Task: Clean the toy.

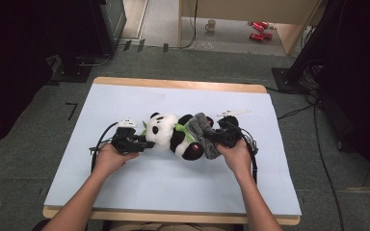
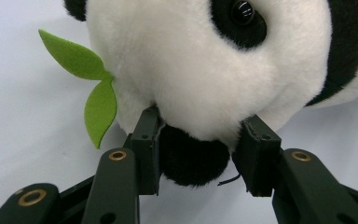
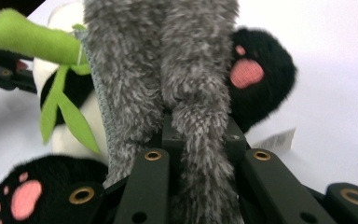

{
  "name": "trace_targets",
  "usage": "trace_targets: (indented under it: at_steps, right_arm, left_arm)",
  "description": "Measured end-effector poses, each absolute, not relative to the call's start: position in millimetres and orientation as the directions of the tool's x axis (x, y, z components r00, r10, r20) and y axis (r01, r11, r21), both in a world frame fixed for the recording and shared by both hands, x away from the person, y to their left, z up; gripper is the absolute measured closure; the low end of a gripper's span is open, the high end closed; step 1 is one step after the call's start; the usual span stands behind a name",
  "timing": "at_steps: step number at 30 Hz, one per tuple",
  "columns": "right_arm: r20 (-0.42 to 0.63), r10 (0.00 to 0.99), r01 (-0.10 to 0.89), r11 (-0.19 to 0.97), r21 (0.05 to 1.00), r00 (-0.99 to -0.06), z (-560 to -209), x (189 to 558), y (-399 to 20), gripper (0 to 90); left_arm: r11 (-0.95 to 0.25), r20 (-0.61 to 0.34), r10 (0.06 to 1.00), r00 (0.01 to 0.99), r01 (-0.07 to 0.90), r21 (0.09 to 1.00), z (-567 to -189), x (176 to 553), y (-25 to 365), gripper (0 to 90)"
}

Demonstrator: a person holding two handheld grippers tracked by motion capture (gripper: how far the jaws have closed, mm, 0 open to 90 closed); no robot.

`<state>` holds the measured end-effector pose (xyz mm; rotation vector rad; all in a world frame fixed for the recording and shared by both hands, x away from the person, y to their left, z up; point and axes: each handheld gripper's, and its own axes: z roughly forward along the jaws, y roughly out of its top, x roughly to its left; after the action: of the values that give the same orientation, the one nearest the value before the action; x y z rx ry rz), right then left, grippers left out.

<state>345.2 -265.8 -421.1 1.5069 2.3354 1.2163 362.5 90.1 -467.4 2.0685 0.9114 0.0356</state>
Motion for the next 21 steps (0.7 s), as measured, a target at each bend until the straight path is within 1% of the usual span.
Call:
trace_targets:
  at_steps: [3,8,11,16,21]
  right_arm:
    - [0.337,0.805,0.735,0.171,0.656,-0.488,-427,342,-272,78.5]
    - [0.335,0.812,0.747,0.175,0.641,-0.478,-432,338,-277,78.5]
    - [0.355,0.807,0.757,0.164,0.633,-0.472,-436,336,-280,78.4]
    - [0.341,0.819,0.772,0.181,0.609,-0.462,-440,333,-283,78.5]
    - [0.317,0.851,0.808,0.191,0.557,-0.419,-447,333,-291,78.5]
  left_arm:
    - [-0.371,-0.290,0.614,0.734,0.593,0.715,-467,363,90,56.7]
    - [-0.378,-0.283,0.615,0.736,0.591,0.713,-466,361,90,56.5]
    - [-0.380,-0.289,0.611,0.737,0.593,0.710,-467,362,90,56.5]
    - [-0.381,-0.296,0.607,0.738,0.597,0.706,-466,363,91,56.5]
    - [-0.379,-0.308,0.605,0.734,0.606,0.699,-466,366,92,56.4]
